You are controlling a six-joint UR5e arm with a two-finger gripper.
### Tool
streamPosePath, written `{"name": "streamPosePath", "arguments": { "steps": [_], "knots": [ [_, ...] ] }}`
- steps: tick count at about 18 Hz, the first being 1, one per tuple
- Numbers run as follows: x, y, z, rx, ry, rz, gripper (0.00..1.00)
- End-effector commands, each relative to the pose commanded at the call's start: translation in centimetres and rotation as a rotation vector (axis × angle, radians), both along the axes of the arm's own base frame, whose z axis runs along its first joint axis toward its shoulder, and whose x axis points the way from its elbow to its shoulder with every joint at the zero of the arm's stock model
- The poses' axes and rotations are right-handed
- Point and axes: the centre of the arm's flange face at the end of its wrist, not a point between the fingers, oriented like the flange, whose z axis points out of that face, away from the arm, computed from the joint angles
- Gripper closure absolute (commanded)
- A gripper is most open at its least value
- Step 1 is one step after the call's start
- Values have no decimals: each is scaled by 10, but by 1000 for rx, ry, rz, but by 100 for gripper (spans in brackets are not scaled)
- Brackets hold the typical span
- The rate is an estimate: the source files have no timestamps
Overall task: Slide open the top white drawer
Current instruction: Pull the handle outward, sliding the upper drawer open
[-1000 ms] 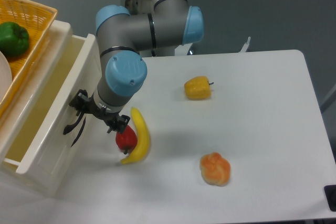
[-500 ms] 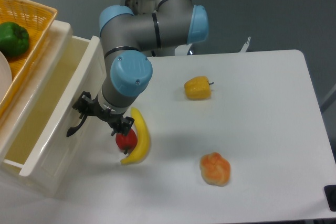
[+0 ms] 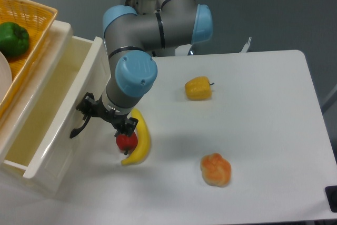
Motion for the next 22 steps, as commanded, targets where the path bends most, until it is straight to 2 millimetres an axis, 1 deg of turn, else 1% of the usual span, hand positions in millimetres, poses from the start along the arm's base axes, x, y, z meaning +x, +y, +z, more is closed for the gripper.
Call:
{"name": "streamPosePath", "arguments": {
  "steps": [6, 8, 11, 17, 22],
  "knots": [
    [-3, 0, -3, 0, 1, 1, 0],
    [-9, -3, -3, -12, 19, 5, 0],
    [-11, -4, -3, -8, 33, -28, 0],
    [-24, -11, -1, -4, 37, -10, 0],
    [-33, -12, 2, 1, 42, 3, 0]
  ]
}}
